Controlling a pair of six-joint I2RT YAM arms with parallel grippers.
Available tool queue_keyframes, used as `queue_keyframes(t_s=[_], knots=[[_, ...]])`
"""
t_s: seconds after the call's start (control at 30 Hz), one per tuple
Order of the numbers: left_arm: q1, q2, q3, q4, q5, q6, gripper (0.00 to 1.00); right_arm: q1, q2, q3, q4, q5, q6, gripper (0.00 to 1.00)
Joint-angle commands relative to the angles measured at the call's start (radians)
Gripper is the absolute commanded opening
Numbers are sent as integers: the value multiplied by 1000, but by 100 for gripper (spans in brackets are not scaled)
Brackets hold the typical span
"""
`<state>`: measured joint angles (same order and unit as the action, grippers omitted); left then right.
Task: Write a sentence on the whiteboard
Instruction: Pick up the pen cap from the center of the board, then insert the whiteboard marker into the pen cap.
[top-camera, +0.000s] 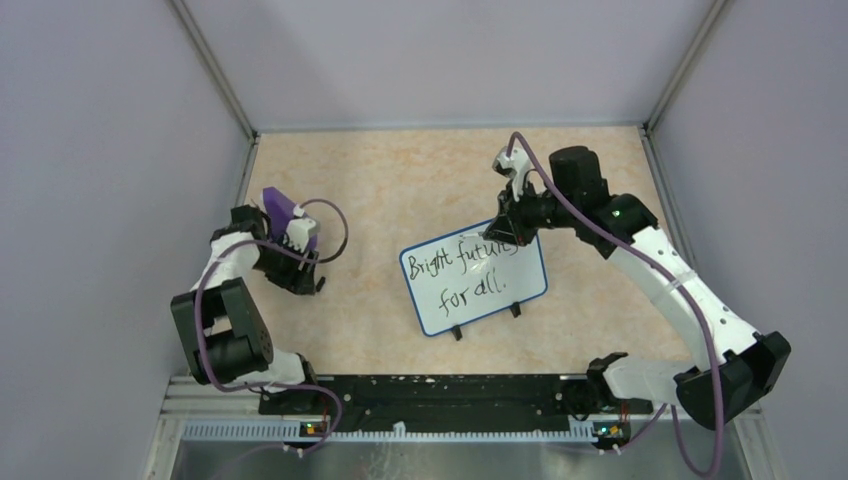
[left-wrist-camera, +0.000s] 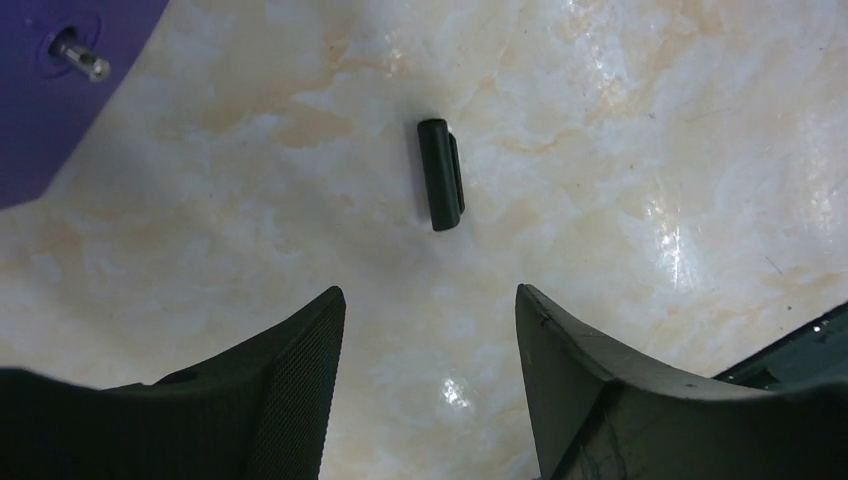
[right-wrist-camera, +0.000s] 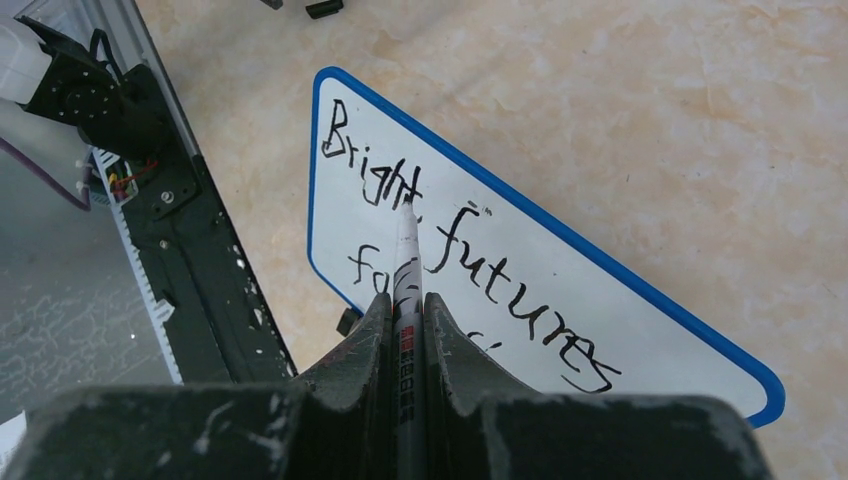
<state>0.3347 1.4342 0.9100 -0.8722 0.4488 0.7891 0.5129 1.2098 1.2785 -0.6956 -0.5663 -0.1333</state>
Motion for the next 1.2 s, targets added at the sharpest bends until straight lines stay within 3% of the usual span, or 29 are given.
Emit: queue_keyframes(t_s=[0.0, 0.37, 0.57, 0.7, 0.8, 0.97, 1.17], knots=[[-52, 36, -35, 123, -27, -1, 67, -15, 0, 41, 37, -26, 12, 0], [-193, 78, -132, 268, -145, -49, 52, -25, 4, 36, 33, -17, 9, 0], [-218, 72, -166, 297, -185, -54, 32, -25, 6, 36, 30, -12, 6, 0], [-224, 66, -157, 284, -172, -65, 12, -26, 9, 37, 31, -15, 3, 0], [-224, 35, -89, 209, -99, -74, 0, -27, 5, 30, 43, -18, 3, 0], [-229, -44, 130, 21, 57, -55, 0, -27, 12, 30, 78, -56, 37, 0], [-328, -99, 455, -187, 192, -19, 0, -42, 28, 51, 127, -171, 111, 0]])
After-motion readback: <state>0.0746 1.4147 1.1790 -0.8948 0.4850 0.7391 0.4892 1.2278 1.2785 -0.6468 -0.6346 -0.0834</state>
